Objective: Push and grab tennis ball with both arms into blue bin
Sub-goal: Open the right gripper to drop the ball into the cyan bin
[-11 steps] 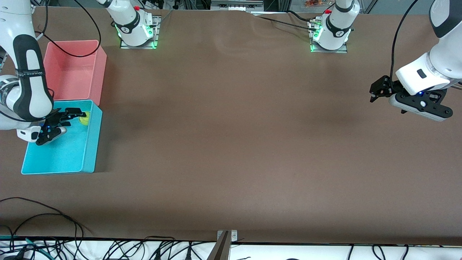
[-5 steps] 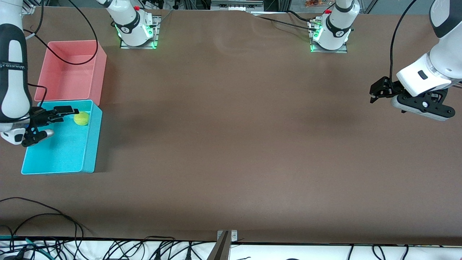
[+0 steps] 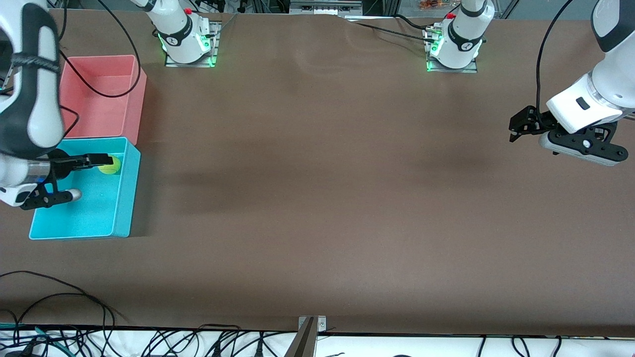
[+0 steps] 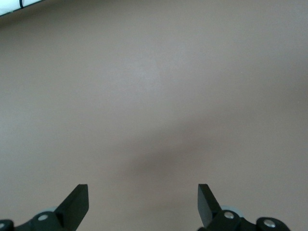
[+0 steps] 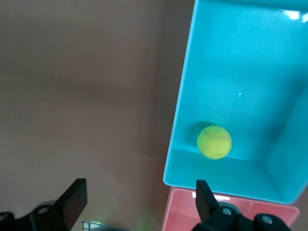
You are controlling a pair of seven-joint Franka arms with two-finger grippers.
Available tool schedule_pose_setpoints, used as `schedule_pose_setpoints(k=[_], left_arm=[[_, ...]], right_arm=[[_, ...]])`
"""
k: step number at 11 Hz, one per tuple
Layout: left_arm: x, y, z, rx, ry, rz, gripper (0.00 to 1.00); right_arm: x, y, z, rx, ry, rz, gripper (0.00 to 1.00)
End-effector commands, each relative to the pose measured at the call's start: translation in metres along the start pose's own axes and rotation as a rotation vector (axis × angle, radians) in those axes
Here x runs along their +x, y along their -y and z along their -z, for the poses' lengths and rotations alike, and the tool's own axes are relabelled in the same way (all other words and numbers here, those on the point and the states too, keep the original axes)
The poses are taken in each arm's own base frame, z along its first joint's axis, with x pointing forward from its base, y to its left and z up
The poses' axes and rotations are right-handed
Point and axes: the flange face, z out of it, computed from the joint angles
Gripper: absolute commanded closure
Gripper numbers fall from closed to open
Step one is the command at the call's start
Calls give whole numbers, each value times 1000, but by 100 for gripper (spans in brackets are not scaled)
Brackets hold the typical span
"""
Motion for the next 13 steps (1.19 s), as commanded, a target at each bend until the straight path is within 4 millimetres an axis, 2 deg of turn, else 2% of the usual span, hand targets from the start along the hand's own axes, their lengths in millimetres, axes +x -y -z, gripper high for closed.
schedule_pose_setpoints(k=[1,2,4,5,6,7,9,11,13], left_arm=[[-2,0,5,3,0,10,0],[-2,1,4,5,2,9,0],[-2,0,5,3,2,10,0],[-2,1,4,3,2,11,0],[-2,0,4,3,2,10,0],[-2,1,4,5,2,9,0],[-2,0,4,3,2,10,0],[-1,1,2,2,5,10,0],[-1,1,1,2,6,9,0]], right_arm=[[-4,57,49,-116,-53,-122,0],[-8,56,58,-113,-82,-134,0],[-18,37,71,-85,-108,-180,0],[-23,36,89,-87,-139,-184,0],[-26,40,100,-89,-145,-188,0],[-30,37,101,-85,-132,-210,0],[-49,28,121,-78,-168,-217,0],[-59,21,130,-68,-196,-237,0],[-82,11,133,-24,-232,-242,0]])
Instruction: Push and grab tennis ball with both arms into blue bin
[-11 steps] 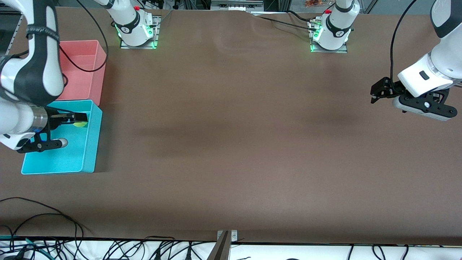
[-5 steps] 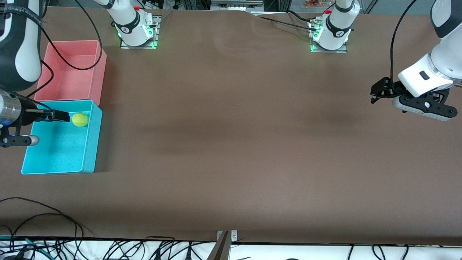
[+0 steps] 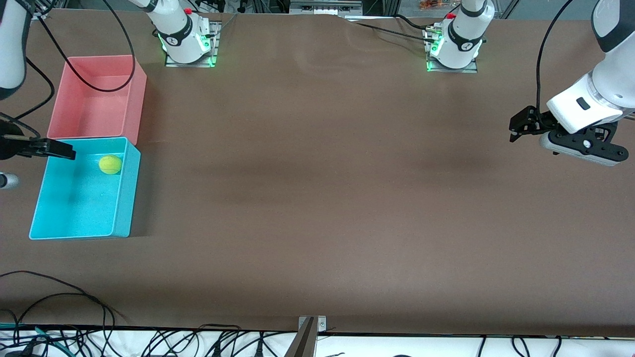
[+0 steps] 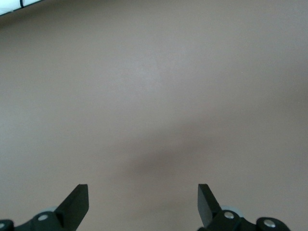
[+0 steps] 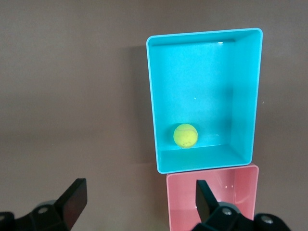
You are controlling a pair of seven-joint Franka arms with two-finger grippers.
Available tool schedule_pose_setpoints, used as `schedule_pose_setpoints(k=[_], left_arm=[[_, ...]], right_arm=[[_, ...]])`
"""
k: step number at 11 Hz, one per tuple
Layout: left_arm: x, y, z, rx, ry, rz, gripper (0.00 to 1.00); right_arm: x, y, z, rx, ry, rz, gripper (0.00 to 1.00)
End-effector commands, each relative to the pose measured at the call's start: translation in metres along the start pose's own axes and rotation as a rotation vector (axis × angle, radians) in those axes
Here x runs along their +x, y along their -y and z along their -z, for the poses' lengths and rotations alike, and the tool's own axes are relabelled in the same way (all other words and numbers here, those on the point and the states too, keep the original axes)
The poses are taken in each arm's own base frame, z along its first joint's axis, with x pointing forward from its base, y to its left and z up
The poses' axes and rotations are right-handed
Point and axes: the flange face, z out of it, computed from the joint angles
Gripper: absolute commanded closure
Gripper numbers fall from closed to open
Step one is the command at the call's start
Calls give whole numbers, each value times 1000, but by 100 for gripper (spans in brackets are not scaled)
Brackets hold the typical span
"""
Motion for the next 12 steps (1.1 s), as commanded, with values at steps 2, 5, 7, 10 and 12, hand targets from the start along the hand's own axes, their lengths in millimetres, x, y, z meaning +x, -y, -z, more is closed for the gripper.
schedule_pose_setpoints(k=[2,5,7,10,12], left_arm=[[-1,0,2,2,5,8,0],[-1,0,2,2,5,8,0],[-1,0,2,2,5,8,0],[-1,1,2,2,6,10,0],[-1,1,2,2,6,10,0]], right_arm=[[-53,-9,0,96,-104,-64,0],[-93,3,-24,67,-203,-103,0],[-95,4,-29,64,-211,-88,0],[-93,4,-20,-3,-177,-55,0],[-90,5,4,0,-148,-45,0]])
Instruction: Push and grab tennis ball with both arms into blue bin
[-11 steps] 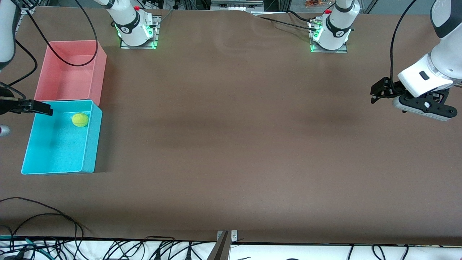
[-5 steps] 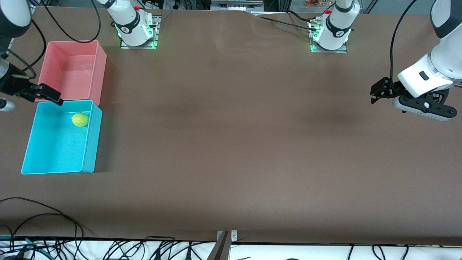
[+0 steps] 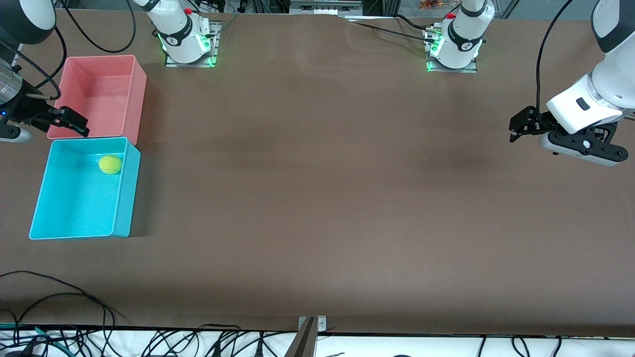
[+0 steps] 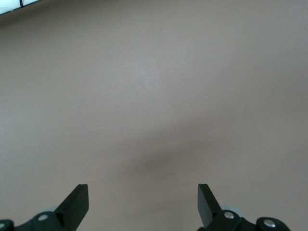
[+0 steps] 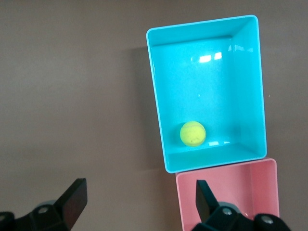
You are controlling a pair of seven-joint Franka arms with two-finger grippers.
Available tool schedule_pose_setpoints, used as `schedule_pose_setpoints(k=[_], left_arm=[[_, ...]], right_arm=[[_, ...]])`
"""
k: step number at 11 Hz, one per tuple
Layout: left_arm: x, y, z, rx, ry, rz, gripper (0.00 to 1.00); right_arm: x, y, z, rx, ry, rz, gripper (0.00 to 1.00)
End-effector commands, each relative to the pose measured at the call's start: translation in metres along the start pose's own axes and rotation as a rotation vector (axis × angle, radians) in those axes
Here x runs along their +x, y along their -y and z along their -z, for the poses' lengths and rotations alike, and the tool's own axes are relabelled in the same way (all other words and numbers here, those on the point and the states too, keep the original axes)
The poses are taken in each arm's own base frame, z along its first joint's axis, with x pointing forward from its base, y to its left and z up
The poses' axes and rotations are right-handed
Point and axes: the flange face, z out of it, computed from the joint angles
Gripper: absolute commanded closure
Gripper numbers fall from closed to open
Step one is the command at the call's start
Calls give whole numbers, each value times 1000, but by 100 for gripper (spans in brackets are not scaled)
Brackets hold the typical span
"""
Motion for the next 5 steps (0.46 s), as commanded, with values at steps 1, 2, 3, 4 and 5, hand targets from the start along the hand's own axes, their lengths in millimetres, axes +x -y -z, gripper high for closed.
schedule_pose_setpoints(k=[1,2,3,4,5], left_arm=[[-1,1,2,3,5,10,0],[-1,0,3,3,3,8,0],[-1,0,1,2,6,8,0],[-1,0,1,2,6,8,0],[0,0,2,2,5,10,0]], right_arm=[[5,4,35,-15,21,24,0],[6,3,44,-12,12,22,0],[9,4,50,-12,24,22,0],[13,10,62,-5,21,28,0],[14,22,66,3,23,48,0]])
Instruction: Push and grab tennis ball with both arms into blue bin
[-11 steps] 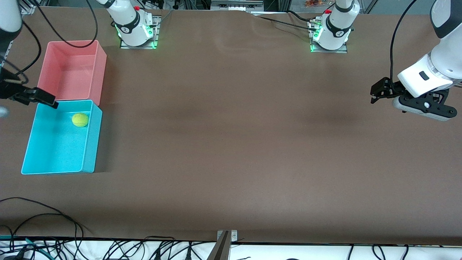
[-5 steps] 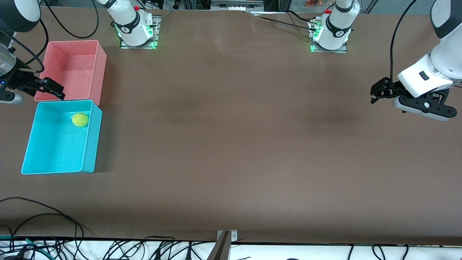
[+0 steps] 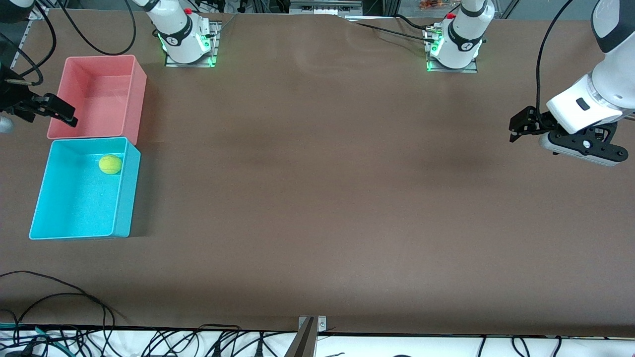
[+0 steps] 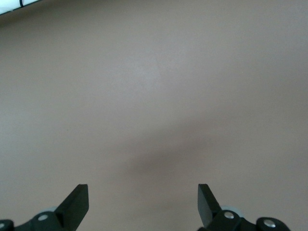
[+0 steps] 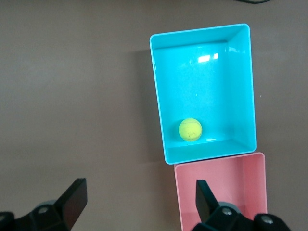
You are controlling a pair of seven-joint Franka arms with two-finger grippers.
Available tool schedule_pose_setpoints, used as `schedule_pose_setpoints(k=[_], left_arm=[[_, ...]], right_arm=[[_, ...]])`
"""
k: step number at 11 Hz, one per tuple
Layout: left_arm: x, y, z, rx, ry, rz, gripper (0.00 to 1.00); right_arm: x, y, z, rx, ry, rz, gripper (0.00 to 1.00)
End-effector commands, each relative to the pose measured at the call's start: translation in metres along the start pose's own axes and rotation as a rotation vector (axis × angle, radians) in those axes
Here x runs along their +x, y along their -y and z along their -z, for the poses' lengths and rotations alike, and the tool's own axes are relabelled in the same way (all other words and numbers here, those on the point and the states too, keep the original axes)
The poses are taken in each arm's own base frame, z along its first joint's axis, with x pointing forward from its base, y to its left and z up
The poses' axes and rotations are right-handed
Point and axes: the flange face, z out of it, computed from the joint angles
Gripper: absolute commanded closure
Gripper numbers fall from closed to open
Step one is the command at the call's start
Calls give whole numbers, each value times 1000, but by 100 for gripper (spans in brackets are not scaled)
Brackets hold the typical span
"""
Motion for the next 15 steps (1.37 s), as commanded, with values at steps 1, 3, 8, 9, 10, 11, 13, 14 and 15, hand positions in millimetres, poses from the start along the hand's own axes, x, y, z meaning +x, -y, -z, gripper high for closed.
schedule_pose_setpoints(k=[1,3,8,9,10,11,13,14,15], left_arm=[[-1,0,2,2,5,8,0],[-1,0,1,3,8,9,0],[0,0,1,2,6,11,0],[0,0,1,2,6,11,0],[0,0,1,2,6,11,0],[0,0,1,2,6,11,0],[0,0,1,2,8,11,0],[0,0,1,4,6,8,0],[0,1,1,4,6,11,0]], right_arm=[[12,20,16,10,10,33,0],[13,41,22,29,-8,27,0],[18,43,26,49,-66,2,0],[18,44,24,51,-66,3,0],[18,44,25,54,-67,-2,0],[18,47,24,89,-61,-15,0],[19,42,23,111,-57,-60,0],[20,39,22,123,-52,-84,0],[19,40,21,118,-46,-77,0]])
